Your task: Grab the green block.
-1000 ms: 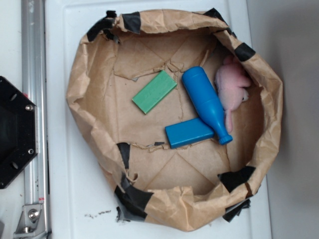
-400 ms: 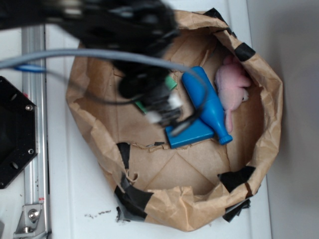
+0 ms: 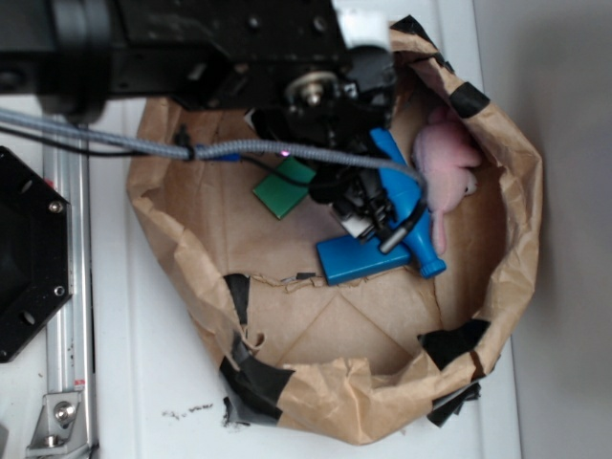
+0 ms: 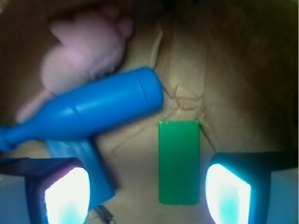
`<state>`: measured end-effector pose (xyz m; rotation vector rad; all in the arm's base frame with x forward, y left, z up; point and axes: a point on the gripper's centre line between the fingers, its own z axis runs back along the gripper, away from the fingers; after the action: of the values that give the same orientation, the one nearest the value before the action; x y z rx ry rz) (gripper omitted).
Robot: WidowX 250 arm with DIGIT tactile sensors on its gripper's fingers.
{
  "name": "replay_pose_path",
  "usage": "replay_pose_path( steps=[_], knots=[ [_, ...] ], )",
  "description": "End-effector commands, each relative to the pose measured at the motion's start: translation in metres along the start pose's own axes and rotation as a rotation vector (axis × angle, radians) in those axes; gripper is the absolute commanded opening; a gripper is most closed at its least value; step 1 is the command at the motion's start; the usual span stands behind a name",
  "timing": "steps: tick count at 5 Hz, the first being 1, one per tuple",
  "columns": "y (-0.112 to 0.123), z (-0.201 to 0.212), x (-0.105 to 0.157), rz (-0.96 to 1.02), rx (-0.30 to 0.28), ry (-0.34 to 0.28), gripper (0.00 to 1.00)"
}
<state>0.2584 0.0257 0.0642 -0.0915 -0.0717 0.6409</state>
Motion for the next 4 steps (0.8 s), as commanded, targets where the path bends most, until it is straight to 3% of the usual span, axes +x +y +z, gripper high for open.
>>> replay_pose_path(
  steps=[1,2,3,4],
  knots=[
    [0.019,-0.032,-0.003,-0.042,0.043,0.009,1.0],
    [0.024,-0.041,-0.001,-0.082,0.087,0.009,1.0],
    [0.025,-0.05,-0.011,-0.137,0.115,0.014,0.27],
    [0.027,-0.052,-0.015,-0.145,0.127,0.014,0.0]
  ],
)
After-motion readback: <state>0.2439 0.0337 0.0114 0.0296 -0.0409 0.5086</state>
